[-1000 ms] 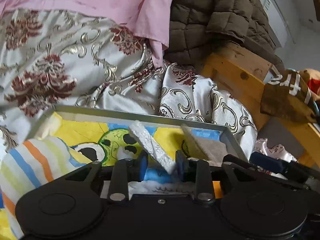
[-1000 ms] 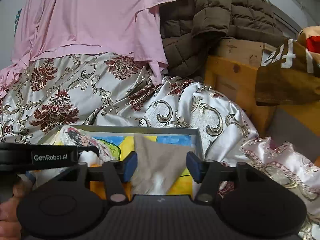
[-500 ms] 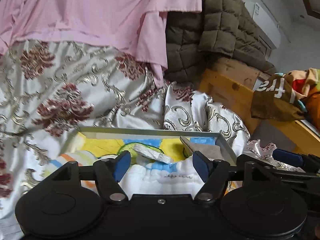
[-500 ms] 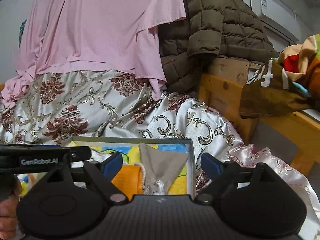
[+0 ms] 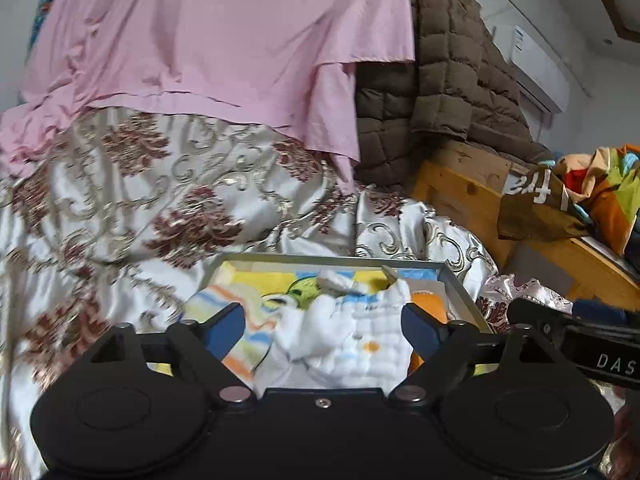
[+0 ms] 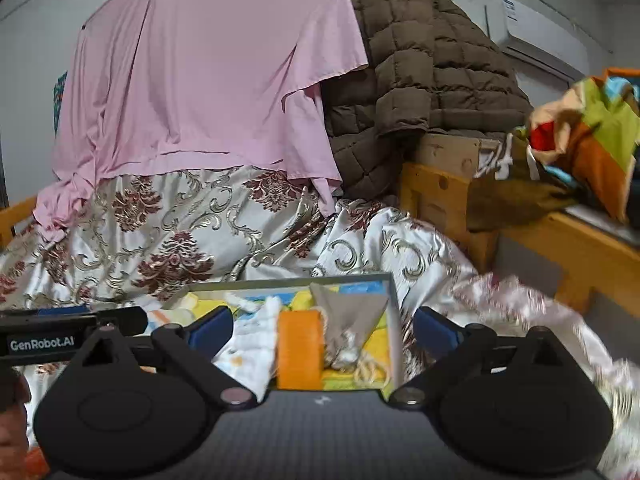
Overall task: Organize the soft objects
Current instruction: 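Lower both held items into the frog tray and open both tools, then withdraw both open tools from the tray back toward the pile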
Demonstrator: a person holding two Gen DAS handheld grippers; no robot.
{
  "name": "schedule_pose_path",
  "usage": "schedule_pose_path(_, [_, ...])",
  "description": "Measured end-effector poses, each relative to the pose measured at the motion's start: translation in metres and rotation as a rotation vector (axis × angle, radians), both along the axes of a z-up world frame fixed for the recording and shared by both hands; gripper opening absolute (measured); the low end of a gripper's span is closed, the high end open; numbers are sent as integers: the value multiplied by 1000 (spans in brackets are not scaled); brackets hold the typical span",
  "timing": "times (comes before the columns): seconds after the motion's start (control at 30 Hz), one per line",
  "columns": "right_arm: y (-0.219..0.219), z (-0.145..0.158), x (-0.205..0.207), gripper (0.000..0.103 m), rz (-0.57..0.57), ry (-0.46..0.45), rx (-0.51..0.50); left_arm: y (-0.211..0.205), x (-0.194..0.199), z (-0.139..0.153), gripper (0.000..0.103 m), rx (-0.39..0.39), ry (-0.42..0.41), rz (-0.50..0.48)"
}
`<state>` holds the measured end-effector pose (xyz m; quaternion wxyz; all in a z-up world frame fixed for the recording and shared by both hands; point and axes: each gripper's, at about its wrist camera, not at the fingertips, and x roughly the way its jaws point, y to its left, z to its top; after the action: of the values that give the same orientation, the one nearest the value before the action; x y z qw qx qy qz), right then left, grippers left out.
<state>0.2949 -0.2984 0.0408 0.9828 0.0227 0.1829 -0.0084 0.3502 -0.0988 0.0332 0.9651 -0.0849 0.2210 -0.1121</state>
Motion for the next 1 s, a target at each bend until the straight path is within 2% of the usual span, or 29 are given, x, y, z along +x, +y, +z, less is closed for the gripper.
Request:
schedule_pose_path(0.33, [35,-11,-69,102,-4,-26,24,33,-64,-3,96,19,13,45])
schedule_pose_path(0.7, [59,-12,-135,103,-49,-84,43,63,-134,-11,102,68,-31,81])
schedule_pose_path(0.83, [68,-21,-154,103,-61,-72,37,73,-155,-16,102,99,-42,78])
schedule_pose_path(1.0, [81,-35,-172,103,-61,-33,15,81,-171,-23,102,172,-32,20])
